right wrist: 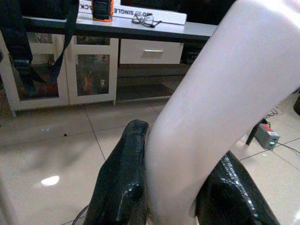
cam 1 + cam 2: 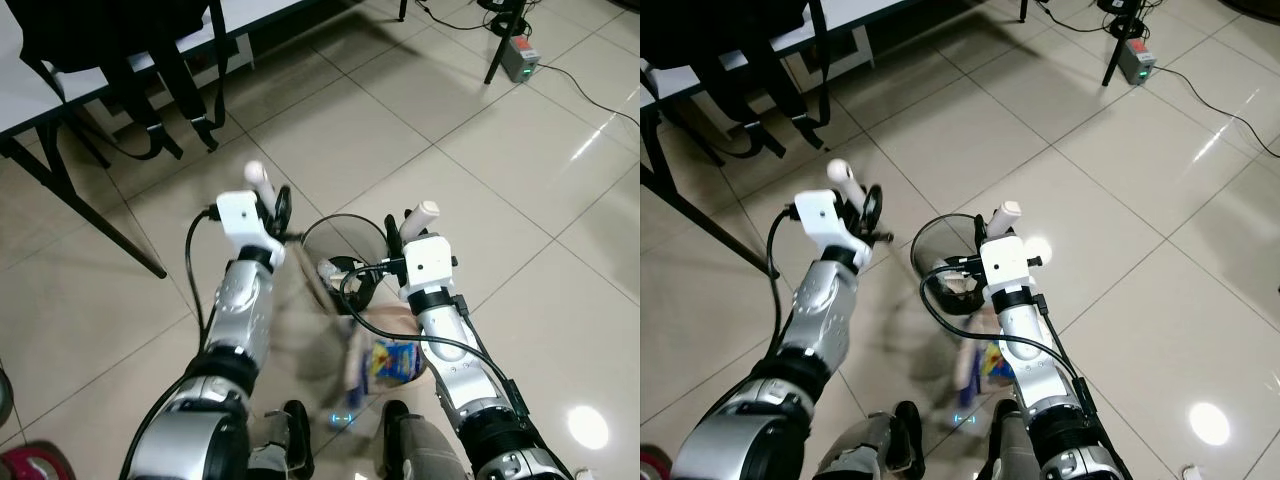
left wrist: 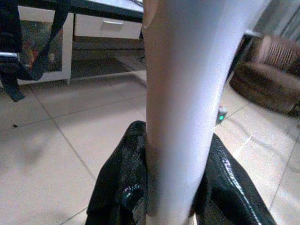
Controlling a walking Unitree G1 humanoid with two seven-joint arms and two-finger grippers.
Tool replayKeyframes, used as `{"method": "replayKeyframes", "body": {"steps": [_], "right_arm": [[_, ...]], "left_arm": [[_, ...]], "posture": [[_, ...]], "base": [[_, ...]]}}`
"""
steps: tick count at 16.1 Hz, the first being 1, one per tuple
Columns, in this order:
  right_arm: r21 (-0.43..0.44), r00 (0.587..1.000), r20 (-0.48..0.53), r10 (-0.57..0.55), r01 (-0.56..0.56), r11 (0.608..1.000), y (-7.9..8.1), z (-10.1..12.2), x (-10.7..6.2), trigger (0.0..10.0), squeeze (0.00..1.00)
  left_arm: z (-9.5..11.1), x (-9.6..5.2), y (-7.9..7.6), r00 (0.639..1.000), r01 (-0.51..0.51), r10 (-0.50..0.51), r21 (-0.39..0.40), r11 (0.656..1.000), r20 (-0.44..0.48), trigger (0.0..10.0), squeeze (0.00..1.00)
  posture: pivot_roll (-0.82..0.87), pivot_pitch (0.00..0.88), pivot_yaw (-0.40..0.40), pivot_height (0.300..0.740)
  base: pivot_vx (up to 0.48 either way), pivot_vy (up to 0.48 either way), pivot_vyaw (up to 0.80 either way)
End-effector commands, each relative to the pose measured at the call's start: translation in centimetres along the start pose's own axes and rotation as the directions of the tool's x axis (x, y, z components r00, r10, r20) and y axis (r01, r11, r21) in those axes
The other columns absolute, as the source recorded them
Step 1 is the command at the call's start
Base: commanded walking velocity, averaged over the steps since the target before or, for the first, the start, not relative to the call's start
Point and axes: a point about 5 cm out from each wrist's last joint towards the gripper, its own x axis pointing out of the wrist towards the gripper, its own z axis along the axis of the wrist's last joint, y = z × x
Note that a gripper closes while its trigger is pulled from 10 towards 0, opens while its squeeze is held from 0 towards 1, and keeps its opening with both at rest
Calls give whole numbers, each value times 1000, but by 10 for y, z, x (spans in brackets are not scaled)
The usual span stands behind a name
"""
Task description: Sweep floor
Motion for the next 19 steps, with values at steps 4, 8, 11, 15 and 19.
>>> {"method": "replayKeyframes", "body": {"steps": [4,8,11,15,19], "right_arm": [[145,998,-61,-28,36,989,2,-8,-3,10000,0],[193,992,-99,-76,94,977,-17,-12,-4,10000,0],[222,986,-121,-116,140,965,-34,-15,-5,10000,0],[248,985,-126,-120,148,958,-49,-13,-4,10000,0],[275,992,-110,-66,94,957,-51,-6,1,10000,0]], "left_arm": [[10,9,1,999,-21,24,-73,997,30,10000,0],[22,14,-3,975,222,-224,112,969,4,10000,0],[38,10,4,914,403,-405,170,899,-22,10000,0],[71,-4,25,797,601,-600,197,775,-68,10000,0],[98,-12,62,810,581,-573,302,756,-125,10000,0]], "posture": [[1,257,97,740],[2,226,102,740],[7,201,96,740],[5,158,86,740],[10,128,78,740]], "base": [[0,0,0],[0,0,0],[0,0,0],[0,0,0],[0,0,0]]}}
